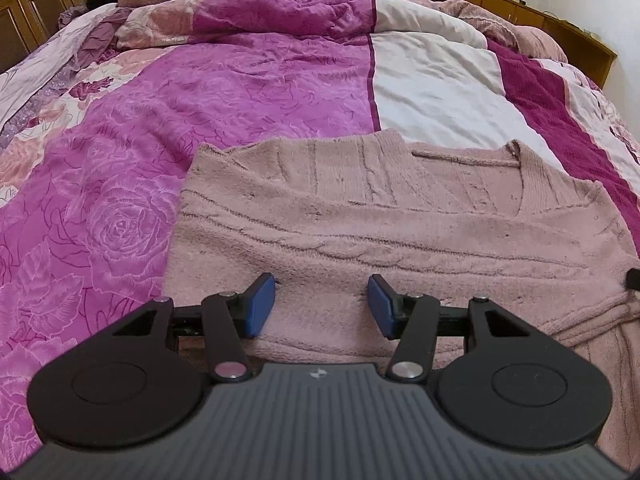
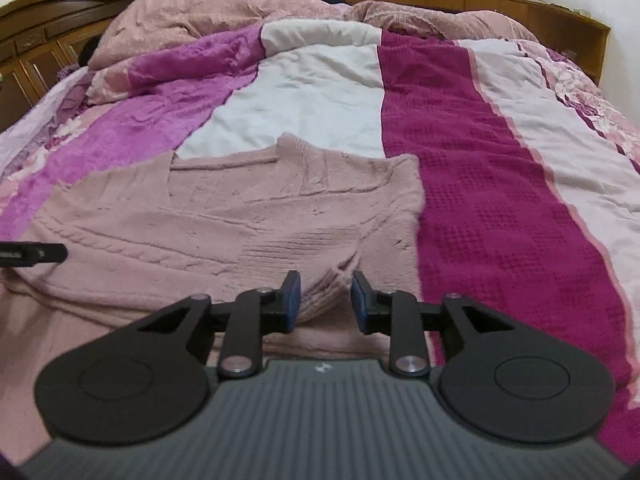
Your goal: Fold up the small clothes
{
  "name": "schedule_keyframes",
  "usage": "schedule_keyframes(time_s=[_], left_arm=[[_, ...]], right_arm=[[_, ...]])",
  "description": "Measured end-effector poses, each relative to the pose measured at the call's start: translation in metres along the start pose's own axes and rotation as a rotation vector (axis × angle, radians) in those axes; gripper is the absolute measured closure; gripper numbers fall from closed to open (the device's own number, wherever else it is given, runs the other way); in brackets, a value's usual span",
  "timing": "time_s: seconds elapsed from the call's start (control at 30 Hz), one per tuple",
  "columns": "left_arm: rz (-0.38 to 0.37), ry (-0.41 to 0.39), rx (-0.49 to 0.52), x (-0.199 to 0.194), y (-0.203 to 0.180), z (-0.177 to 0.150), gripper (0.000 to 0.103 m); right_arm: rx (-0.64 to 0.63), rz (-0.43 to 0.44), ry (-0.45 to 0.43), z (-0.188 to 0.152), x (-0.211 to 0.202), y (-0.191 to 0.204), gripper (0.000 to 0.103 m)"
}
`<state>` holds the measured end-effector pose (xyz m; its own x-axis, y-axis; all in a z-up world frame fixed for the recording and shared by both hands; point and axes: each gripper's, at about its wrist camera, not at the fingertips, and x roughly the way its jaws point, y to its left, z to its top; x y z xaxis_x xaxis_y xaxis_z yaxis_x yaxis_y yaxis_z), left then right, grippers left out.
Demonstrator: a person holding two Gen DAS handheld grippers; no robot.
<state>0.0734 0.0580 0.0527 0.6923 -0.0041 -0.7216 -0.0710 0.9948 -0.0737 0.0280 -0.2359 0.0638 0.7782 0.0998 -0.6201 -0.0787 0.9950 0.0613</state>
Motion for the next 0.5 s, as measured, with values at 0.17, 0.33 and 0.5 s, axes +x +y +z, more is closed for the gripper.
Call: schedule_keyframes(time_s=[0.17,0.33,0.5], left_arm=[[0.005,0.0,-0.003,-0.001,-0.001,0.0,0.044],[-0.008,0.0,-0.011,-0.004,-0.003,0.002,0.044],[-0.018,-0.023,-0.023,-0.009,-0.004,0.006,0.044]], right_arm=[[0.043,0.018,-0.048,0.015,-0.014,-0.014,0.073],[0.068,0.041,-0.05,0.029,0.007,-0.019,0.073],[0.042,0.026,0.027,0.033,0.046,-0.015,0.073]])
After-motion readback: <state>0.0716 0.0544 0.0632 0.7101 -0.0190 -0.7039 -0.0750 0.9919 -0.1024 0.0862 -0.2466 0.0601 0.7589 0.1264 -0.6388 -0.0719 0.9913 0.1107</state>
